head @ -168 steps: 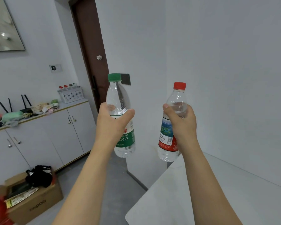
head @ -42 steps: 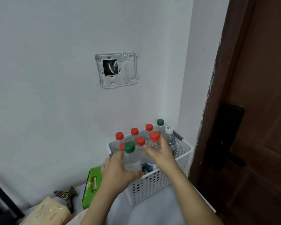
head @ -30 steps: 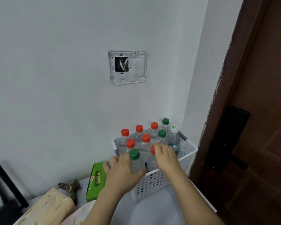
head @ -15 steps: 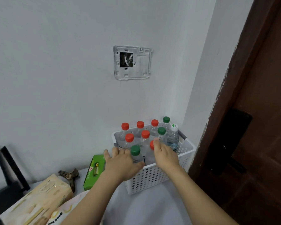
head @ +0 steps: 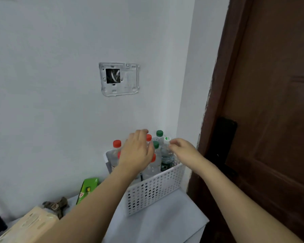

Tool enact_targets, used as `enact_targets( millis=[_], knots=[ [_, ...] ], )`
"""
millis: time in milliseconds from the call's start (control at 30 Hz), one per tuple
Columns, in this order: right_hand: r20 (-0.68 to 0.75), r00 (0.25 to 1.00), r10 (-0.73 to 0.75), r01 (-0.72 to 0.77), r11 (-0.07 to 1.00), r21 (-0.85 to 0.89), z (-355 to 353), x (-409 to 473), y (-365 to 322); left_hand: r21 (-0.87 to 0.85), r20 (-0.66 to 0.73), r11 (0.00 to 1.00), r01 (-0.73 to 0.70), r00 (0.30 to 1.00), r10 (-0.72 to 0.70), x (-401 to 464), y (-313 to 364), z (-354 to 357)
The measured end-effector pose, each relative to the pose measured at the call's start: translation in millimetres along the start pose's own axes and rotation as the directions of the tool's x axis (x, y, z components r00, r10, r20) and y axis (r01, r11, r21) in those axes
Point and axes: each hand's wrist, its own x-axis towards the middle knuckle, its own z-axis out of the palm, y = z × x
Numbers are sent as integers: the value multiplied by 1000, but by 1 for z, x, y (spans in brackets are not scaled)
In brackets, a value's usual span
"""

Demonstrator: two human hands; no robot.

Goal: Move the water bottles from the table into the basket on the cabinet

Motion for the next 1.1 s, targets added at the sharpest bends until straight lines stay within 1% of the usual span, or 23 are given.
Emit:
enact_targets(
  millis=[100, 200, 333, 400, 467, 600, 700, 833, 1000, 1100],
  knots=[
    [-159, 987, -13, 0, 997, -82, -30, -23, -7, 28, 70, 992, -120, 991, 117, 15, 9, -1],
    [-286, 958, -20, -33, 984, -177, -58, -55, -11, 39, 127, 977, -208, 971, 202, 31, 19, 0],
    [-424, 906, -6, -137, 942, -308, -89, -102, -9, 6, 173, 939, -345, 925, 339, 41, 46, 8],
    [-468, 883, 26, -207, 918, -340, -101, -129, -6, -14, 195, 916, -401, 898, 395, 40, 66, 11],
    [-498, 865, 60, -274, 889, -368, -114, -159, -2, -47, 181, 900, -434, 882, 435, 37, 89, 13],
    [-596, 796, 103, -394, 836, -382, -144, -222, 2, -119, 174, 869, -480, 852, 495, 19, 147, 9],
    [-644, 755, 126, -471, 787, -399, -165, -275, 2, -159, 164, 834, -529, 819, 550, -2, 194, 3],
    [-711, 689, 137, -554, 733, -396, -194, -360, 8, -213, 159, 806, -553, 794, 587, -39, 263, -10],
    [-782, 604, 157, -625, 702, -341, -231, -496, 25, -270, 122, 738, -618, 739, 663, -121, 371, -40],
    [-807, 570, 157, -645, 694, -320, -251, -580, 38, -302, 95, 702, -645, 712, 696, -182, 437, -58]
  ],
)
